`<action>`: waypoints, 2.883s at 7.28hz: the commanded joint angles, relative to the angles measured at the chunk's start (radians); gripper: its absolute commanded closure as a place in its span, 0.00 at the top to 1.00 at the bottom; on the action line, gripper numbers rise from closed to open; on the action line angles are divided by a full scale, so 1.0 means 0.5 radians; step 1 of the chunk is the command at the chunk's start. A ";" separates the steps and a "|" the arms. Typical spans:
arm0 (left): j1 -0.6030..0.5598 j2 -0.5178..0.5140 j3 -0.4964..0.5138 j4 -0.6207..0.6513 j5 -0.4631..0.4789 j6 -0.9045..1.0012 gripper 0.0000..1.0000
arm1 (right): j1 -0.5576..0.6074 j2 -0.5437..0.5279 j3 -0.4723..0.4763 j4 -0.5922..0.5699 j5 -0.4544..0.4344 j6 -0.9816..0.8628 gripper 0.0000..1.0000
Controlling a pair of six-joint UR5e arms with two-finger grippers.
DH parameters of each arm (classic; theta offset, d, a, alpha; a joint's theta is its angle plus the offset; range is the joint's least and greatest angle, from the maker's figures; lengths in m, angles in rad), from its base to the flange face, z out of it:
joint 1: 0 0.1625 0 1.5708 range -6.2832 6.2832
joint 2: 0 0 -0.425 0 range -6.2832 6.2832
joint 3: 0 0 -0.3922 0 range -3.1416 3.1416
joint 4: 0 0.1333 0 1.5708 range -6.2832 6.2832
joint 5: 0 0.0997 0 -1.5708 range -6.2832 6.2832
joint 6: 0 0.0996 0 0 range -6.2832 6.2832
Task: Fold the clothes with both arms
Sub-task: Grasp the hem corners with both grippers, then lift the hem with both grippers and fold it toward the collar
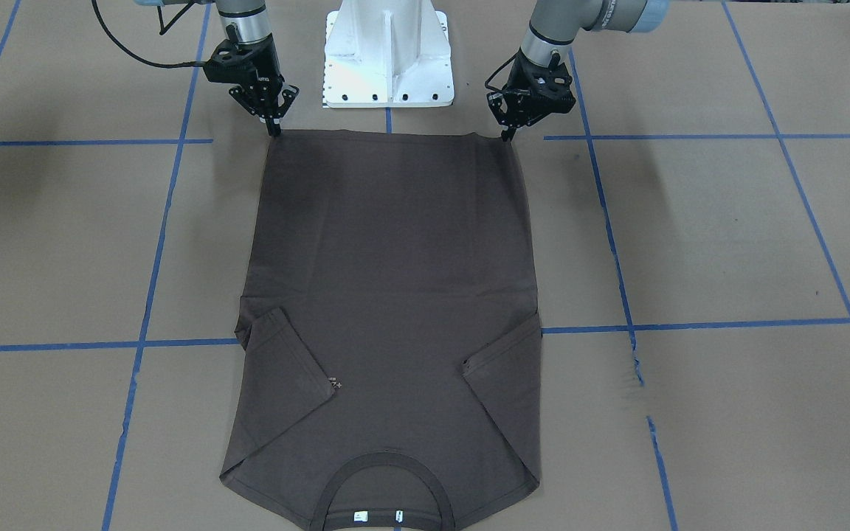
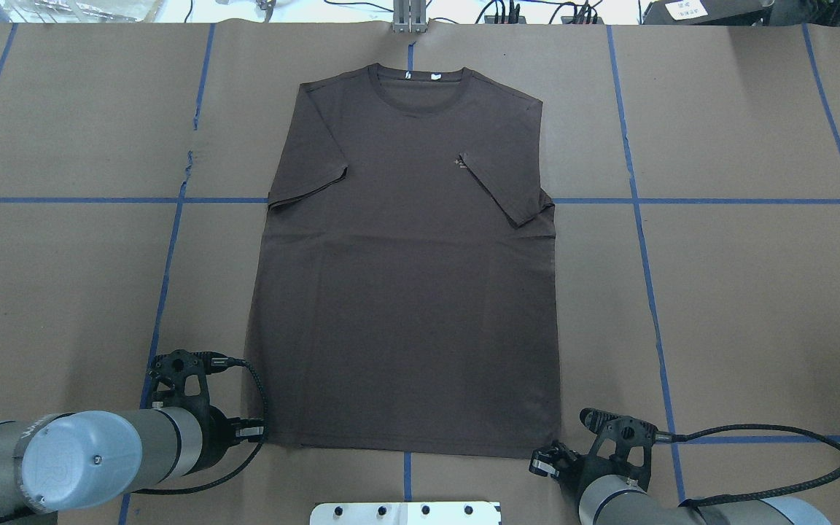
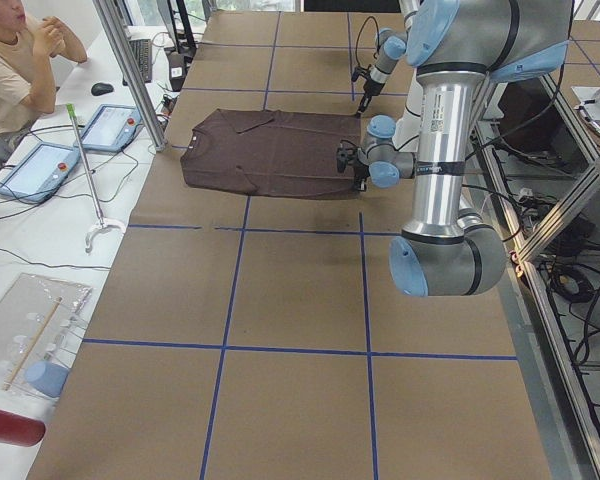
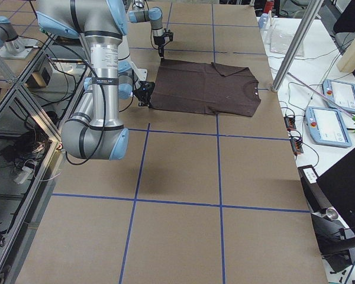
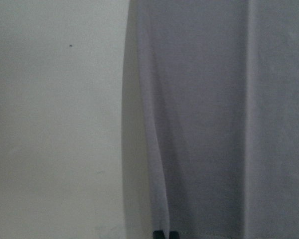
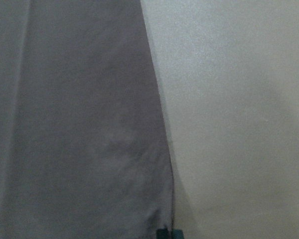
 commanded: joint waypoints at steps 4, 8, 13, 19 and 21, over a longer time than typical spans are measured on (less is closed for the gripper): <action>-0.006 -0.028 -0.701 0.650 -0.145 0.000 0.00 | 0.063 -0.091 0.836 -0.651 0.161 -0.009 0.00; -0.226 -0.426 -0.947 1.300 -0.369 0.143 0.00 | 0.279 0.003 1.090 -0.988 0.382 -0.085 0.00; -0.990 -0.730 -0.324 1.279 -0.391 0.806 0.00 | 1.354 0.638 0.328 -0.997 0.963 -0.748 0.00; -1.255 -1.003 1.021 0.170 -0.369 0.963 0.00 | 1.640 1.193 -1.113 -0.197 0.960 -0.941 0.00; -1.255 -1.083 1.351 -0.094 -0.366 0.960 0.00 | 1.646 1.317 -1.492 0.002 0.963 -0.963 0.00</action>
